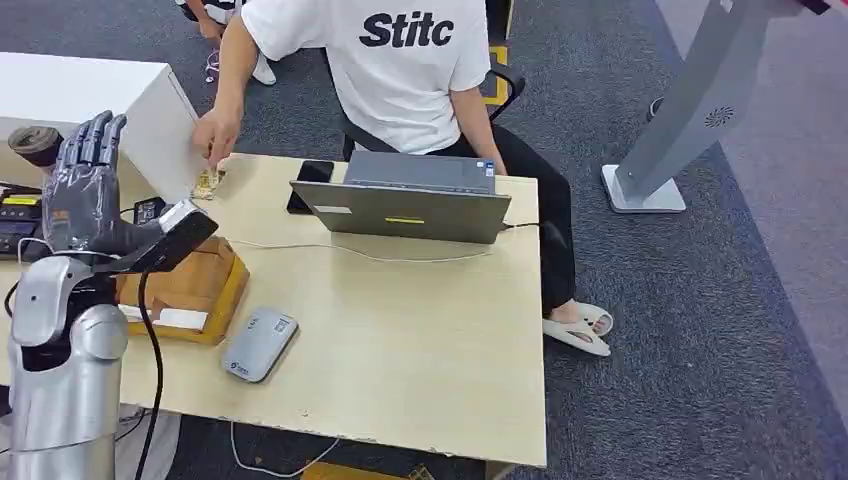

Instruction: Pass the card to the sensor for recognition and then transmit it.

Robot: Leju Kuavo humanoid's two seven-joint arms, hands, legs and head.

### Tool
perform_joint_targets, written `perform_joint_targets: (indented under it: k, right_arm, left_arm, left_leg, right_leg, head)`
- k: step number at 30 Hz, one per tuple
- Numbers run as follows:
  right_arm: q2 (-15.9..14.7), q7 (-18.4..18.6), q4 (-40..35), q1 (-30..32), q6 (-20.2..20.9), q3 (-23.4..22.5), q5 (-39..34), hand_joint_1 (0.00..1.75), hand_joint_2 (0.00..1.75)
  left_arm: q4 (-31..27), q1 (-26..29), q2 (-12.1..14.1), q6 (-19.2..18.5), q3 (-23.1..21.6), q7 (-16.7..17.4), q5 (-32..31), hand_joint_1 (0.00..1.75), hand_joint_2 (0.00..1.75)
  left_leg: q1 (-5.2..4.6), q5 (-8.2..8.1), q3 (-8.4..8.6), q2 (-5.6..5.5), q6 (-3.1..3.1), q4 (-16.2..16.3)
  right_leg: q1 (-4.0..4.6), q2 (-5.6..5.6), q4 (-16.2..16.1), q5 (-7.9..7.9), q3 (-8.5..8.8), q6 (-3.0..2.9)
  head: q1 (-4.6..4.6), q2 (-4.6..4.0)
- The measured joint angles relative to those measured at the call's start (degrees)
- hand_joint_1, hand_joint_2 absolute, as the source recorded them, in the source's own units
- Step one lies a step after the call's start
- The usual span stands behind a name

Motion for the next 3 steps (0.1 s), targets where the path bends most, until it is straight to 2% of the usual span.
perform_joint_targets:
  k: [3]
  right_arm:
    - [0.00, 0.24, 0.00, -0.09, 0.18, 0.00, -0.98, 0.00, 1.75]
  left_arm:
    - [-2.52, 4.64, -1.23, 2.85, 3.50, -2.76, 6.82, 0.00, 1.75]
  left_leg:
    - [-0.02, -0.04, -0.02, 0.04, -0.01, -0.03]
  right_leg:
    - [-0.01, 0.05, 0.00, -0.01, 0.01, 0.00]
  head:
    - [-0.04, 0.00]
